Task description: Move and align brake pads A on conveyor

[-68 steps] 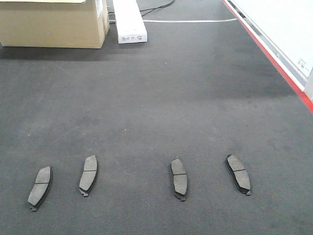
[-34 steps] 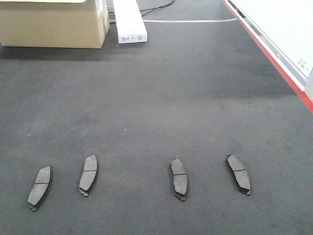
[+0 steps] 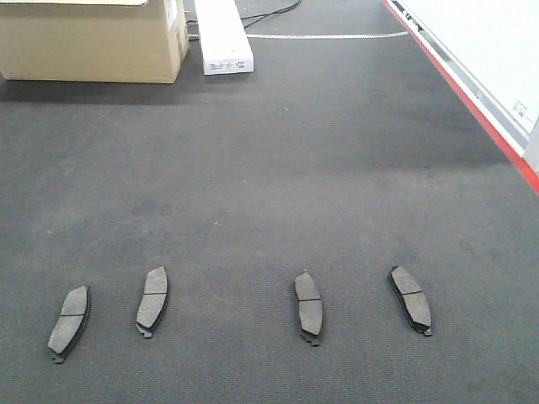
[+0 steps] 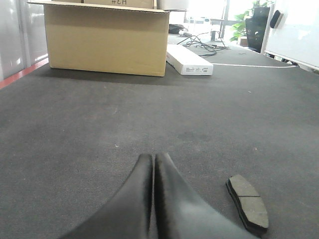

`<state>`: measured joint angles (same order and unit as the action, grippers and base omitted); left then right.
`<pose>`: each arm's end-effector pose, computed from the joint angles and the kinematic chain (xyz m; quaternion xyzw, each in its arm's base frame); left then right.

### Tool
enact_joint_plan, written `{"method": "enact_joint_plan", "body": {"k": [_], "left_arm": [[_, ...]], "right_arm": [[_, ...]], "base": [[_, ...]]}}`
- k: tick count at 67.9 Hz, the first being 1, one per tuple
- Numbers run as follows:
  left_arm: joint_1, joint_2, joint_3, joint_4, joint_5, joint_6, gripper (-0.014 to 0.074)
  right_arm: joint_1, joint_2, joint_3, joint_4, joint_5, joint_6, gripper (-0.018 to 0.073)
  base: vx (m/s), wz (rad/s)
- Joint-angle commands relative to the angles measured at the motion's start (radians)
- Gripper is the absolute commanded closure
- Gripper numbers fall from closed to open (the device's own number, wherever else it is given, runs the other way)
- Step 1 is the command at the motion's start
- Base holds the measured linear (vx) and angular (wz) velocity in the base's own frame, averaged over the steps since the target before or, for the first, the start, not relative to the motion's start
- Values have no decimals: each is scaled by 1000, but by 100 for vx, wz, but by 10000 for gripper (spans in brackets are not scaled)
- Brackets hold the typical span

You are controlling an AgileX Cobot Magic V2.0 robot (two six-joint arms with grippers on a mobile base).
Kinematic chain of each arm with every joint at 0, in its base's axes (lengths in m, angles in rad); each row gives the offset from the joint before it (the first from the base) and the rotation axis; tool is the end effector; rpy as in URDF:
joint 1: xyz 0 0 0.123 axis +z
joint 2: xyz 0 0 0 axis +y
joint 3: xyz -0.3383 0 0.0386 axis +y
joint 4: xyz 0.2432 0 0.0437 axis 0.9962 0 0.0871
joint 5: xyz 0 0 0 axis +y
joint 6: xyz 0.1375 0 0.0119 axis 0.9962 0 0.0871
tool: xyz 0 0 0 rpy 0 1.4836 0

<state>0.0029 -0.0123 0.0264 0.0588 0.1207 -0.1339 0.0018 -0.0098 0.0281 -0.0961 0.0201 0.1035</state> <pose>0.0429 0.0011 0.1910 -0.0308 0.7230 -0.0225 0.6898 0.0432 -0.0002 0.2042 0.0026 0.6896 0.0027 0.7242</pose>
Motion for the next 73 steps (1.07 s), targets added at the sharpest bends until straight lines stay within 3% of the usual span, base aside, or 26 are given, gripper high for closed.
{"method": "enact_joint_plan", "body": {"k": [1,73], "left_arm": [[-1,-15,16,-1,-72,-7,602],[-1,-15,16,-1,-72,-7,602]], "right_arm": [[0,-13,13,-1,-84,-1,571],[0,-13,13,0,-80,-1,571]], "base": [[0,0],[0,0]]}}
